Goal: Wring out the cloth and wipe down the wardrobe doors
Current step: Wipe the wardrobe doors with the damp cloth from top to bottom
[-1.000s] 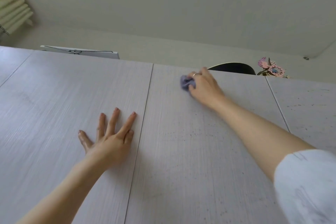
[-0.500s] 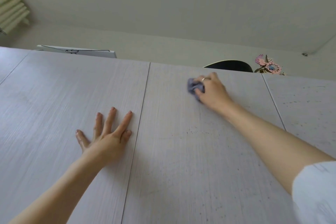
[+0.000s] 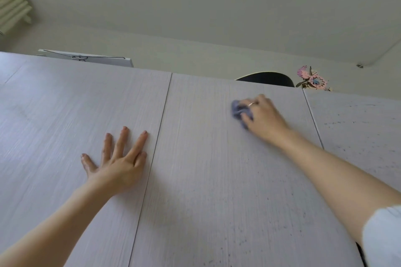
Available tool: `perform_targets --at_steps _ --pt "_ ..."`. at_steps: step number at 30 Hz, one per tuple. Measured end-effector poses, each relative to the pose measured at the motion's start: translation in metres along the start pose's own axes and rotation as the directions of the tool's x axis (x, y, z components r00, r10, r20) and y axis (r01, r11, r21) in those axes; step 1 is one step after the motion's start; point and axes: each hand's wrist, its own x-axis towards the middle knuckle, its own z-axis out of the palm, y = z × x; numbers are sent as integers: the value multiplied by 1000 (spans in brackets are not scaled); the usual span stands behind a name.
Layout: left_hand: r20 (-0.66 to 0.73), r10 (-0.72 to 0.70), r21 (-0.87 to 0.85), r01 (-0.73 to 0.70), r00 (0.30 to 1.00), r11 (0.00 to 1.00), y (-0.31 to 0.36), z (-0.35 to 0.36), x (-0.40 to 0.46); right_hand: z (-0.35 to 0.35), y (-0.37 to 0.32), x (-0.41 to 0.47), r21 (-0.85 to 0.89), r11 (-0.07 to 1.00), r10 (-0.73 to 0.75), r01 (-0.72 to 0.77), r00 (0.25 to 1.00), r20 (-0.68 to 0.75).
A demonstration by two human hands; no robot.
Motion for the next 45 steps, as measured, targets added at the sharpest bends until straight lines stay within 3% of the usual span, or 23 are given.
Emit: perform_targets --at_steps 2,4,6,7,9,11,14,17,19,21,23,25,27,28,29,32,34,37,40,45 --pt "2 -4 3 4 1000 1000 0 1 -1 -5 20 6 -24 960 277 -279 959 -60" --pt "3 -15 0 15 1000 1000 0 2 -2 -1 14 -2 3 938 344 -345 935 -82" --pt "1 -18 -4 18 1000 1000 1 2 -2 5 -5 -23 54 978 206 -202 976 -77" --pt "-5 -19 -7 19 1000 1000 1 2 -2 8 -15 -37 87 995 51 -45 996 -72" --pt "-21 -29 -20 28 999 999 1 3 -2 7 -28 -67 129 948 -295 290 955 18" --pt "-32 -34 -27 34 999 999 1 4 -3 5 -13 -76 112 907 -413 406 910 46" --pt "-61 -36 -34 34 997 999 1 7 -3 -5 30 -45 -57 990 -135 128 983 -126" --pt "-79 -45 -46 41 996 998 3 8 -4 -20 74 -15 -162 955 233 -248 967 -103" --pt "-91 -57 -54 52 994 997 5 9 -4 -25 84 -9 -193 916 342 -353 936 -89" --pt "-100 -69 -73 62 993 995 7 10 -5 -23 75 -17 -169 916 355 -364 931 -82" --pt "-111 -82 -94 71 990 993 9 11 -6 -19 58 -39 -138 948 271 -286 955 -120" --pt "-111 -91 -115 78 990 990 12 12 -9 -20 42 -75 -96 995 29 -40 993 -112" --pt "-120 -107 -136 90 987 987 14 12 -11 -23 38 -107 -80 947 -315 311 948 -48" --pt "-126 -114 -146 96 985 985 15 12 -12 -25 42 -112 -91 907 -414 411 910 -8" --pt "-127 -120 -157 99 985 983 16 13 -12 -29 48 -110 -94 904 -414 416 909 40" --pt "-138 -123 -185 96 983 978 17 15 -12 -34 72 -72 -172 980 -103 101 995 -1" --pt "-145 -123 -175 97 982 980 16 16 -12 -36 86 -45 -194 975 116 -104 992 52" --pt "-133 -124 -165 101 983 981 13 17 -14 -32 89 -31 -148 951 277 -270 960 30" --pt "-128 -127 -149 108 984 983 11 19 -18 -22 84 -53 -113 957 270 -268 963 3" --pt "-125 -116 -150 97 985 984 9 22 -24 -12 64 -164 -77 990 97 -117 969 -227"
